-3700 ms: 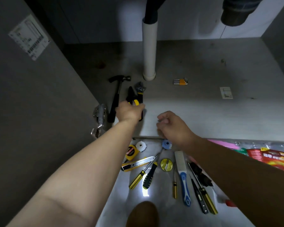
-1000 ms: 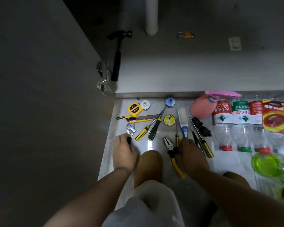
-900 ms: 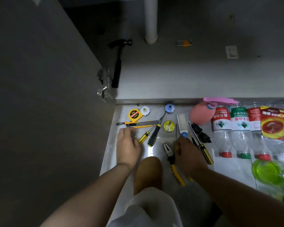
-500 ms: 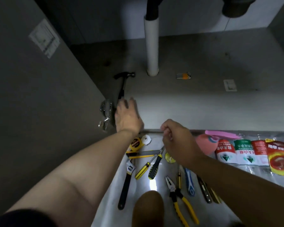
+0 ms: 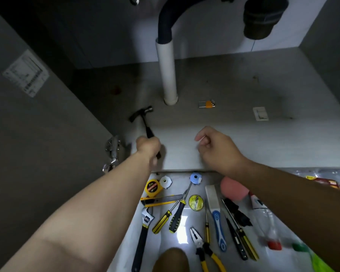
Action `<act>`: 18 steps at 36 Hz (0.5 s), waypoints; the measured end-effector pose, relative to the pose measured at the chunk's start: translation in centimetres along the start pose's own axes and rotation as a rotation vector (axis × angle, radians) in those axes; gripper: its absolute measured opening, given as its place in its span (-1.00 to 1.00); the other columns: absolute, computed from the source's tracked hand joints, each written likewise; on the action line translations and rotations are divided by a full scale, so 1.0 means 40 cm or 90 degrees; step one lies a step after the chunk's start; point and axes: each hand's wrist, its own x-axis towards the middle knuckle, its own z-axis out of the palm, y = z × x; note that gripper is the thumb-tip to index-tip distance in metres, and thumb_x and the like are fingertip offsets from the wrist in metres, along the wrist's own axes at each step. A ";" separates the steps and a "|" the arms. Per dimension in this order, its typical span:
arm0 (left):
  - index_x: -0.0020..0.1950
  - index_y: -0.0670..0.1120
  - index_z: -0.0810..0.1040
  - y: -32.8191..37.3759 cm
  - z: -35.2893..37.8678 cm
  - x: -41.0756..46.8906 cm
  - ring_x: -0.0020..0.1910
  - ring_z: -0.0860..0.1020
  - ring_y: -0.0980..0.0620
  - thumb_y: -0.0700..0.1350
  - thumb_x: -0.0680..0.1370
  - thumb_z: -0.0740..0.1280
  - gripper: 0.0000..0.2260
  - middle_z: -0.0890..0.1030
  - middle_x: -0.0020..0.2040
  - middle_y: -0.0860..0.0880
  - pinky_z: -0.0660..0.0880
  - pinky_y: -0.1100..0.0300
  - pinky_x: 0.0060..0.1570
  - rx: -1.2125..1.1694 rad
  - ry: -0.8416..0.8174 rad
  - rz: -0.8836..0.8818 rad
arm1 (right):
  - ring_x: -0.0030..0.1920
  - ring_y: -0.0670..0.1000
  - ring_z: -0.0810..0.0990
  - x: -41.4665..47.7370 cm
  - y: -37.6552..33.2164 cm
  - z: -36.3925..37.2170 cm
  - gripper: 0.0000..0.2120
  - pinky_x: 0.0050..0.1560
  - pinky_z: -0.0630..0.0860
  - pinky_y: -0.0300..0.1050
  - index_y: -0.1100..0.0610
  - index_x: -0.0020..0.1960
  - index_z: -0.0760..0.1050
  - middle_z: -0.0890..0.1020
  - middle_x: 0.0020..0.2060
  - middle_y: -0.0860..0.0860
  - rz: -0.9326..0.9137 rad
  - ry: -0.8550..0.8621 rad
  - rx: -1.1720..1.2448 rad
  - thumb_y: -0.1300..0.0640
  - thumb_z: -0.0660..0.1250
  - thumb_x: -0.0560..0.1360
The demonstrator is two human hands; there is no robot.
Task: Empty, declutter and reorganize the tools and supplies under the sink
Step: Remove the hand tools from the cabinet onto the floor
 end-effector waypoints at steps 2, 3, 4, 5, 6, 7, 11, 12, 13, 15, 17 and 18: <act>0.19 -0.25 0.49 -0.006 -0.001 -0.052 -0.12 0.55 -0.11 -0.31 0.62 0.22 -0.84 0.55 -0.10 -0.17 0.47 0.14 -0.20 -0.125 -0.046 -0.024 | -0.20 -0.06 0.58 0.001 -0.015 0.001 -0.81 -0.20 0.43 -0.29 -0.04 0.00 0.50 0.60 -0.20 -0.05 0.054 -0.054 0.020 0.24 0.28 0.49; 0.12 -0.24 0.50 -0.009 -0.002 -0.083 -0.15 0.52 -0.09 -0.34 0.62 0.22 -0.88 0.53 -0.12 -0.18 0.44 0.10 -0.20 -0.162 -0.073 -0.025 | -0.18 0.00 0.59 0.002 -0.025 0.002 -0.84 -0.16 0.47 -0.22 -0.02 0.01 0.49 0.59 -0.17 -0.01 0.083 -0.085 0.038 0.22 0.29 0.51; 0.05 -0.23 0.51 -0.012 -0.005 -0.119 -0.20 0.50 -0.08 -0.35 0.63 0.21 -0.89 0.51 -0.15 -0.19 0.41 0.09 -0.22 -0.186 -0.097 -0.021 | -0.16 0.05 0.60 0.001 -0.036 0.001 -0.88 -0.11 0.51 -0.17 0.01 0.03 0.49 0.58 -0.15 0.02 0.116 -0.112 0.069 0.19 0.30 0.53; 0.04 -0.23 0.51 -0.016 -0.007 -0.153 -0.27 0.47 -0.06 -0.36 0.63 0.21 -0.89 0.49 -0.20 -0.17 0.37 0.11 -0.27 -0.200 -0.117 -0.011 | -0.16 0.07 0.60 -0.003 -0.049 0.000 -0.91 -0.10 0.55 -0.09 0.05 0.05 0.50 0.58 -0.13 0.05 0.150 -0.133 0.106 0.16 0.30 0.56; 0.10 -0.25 0.51 -0.020 -0.009 -0.184 -0.31 0.44 -0.04 -0.35 0.65 0.21 -0.89 0.48 -0.22 -0.16 0.33 0.14 -0.31 -0.212 -0.134 0.002 | -0.15 0.07 0.60 -0.008 -0.061 -0.002 -0.89 -0.10 0.59 -0.05 0.08 0.09 0.51 0.58 -0.10 0.06 0.177 -0.145 0.135 0.13 0.30 0.57; 0.21 -0.29 0.49 -0.024 -0.012 -0.210 -0.32 0.42 -0.02 -0.34 0.66 0.21 -0.84 0.48 -0.21 -0.15 0.32 0.15 -0.33 -0.222 -0.152 0.016 | -0.13 0.05 0.60 -0.013 -0.073 -0.007 -0.84 -0.08 0.61 -0.02 0.11 0.13 0.52 0.60 -0.06 0.08 0.192 -0.152 0.152 0.09 0.30 0.58; 0.37 -0.30 0.38 -0.012 -0.017 -0.292 -0.26 0.50 0.03 -0.31 0.68 0.22 -0.74 0.55 -0.13 -0.10 0.40 0.21 -0.33 -0.215 -0.250 0.099 | -0.04 0.01 0.59 -0.031 -0.111 -0.041 -0.73 -0.02 0.59 -0.04 0.14 0.17 0.54 0.61 0.04 0.09 0.221 -0.148 0.192 -0.02 0.29 0.60; 0.39 -0.27 0.37 -0.001 -0.017 -0.310 -0.19 0.53 0.02 -0.30 0.68 0.23 -0.72 0.58 -0.05 -0.13 0.44 0.20 -0.28 -0.208 -0.282 0.110 | -0.03 0.00 0.58 -0.035 -0.117 -0.054 -0.75 0.02 0.59 -0.03 0.13 0.14 0.53 0.61 0.03 0.08 0.237 -0.135 0.213 -0.04 0.29 0.60; 0.39 -0.25 0.36 0.011 -0.013 -0.325 -0.14 0.56 0.00 -0.29 0.68 0.24 -0.72 0.60 0.04 -0.16 0.47 0.19 -0.25 -0.200 -0.315 0.117 | -0.03 -0.01 0.58 -0.039 -0.121 -0.068 -0.76 0.05 0.59 -0.02 0.11 0.12 0.53 0.61 0.01 0.07 0.256 -0.116 0.243 -0.04 0.30 0.60; 0.37 -0.22 0.37 0.034 0.001 -0.354 -0.15 0.63 0.05 -0.29 0.68 0.24 -0.74 0.61 0.10 -0.15 0.52 0.21 -0.30 -0.171 -0.378 0.136 | -0.04 -0.02 0.58 -0.046 -0.124 -0.098 -0.75 0.06 0.56 -0.02 0.09 0.14 0.54 0.63 -0.01 0.04 0.294 -0.072 0.319 -0.05 0.33 0.59; 0.35 -0.21 0.40 0.048 0.027 -0.371 -0.12 0.64 0.09 -0.30 0.67 0.24 -0.76 0.62 0.09 -0.13 0.57 0.22 -0.21 -0.128 -0.422 0.183 | -0.02 -0.03 0.60 -0.054 -0.120 -0.130 -0.79 0.03 0.51 -0.04 0.08 0.14 0.58 0.67 0.03 0.02 0.314 -0.050 0.383 -0.02 0.33 0.60; 0.34 -0.21 0.41 0.050 0.037 -0.374 -0.04 0.62 0.06 -0.31 0.67 0.25 -0.75 0.61 0.10 -0.14 0.58 0.15 -0.07 -0.102 -0.432 0.210 | -0.02 -0.03 0.60 -0.058 -0.118 -0.140 -0.85 0.02 0.47 -0.06 0.07 0.08 0.59 0.68 0.01 0.01 0.316 -0.047 0.401 0.02 0.33 0.61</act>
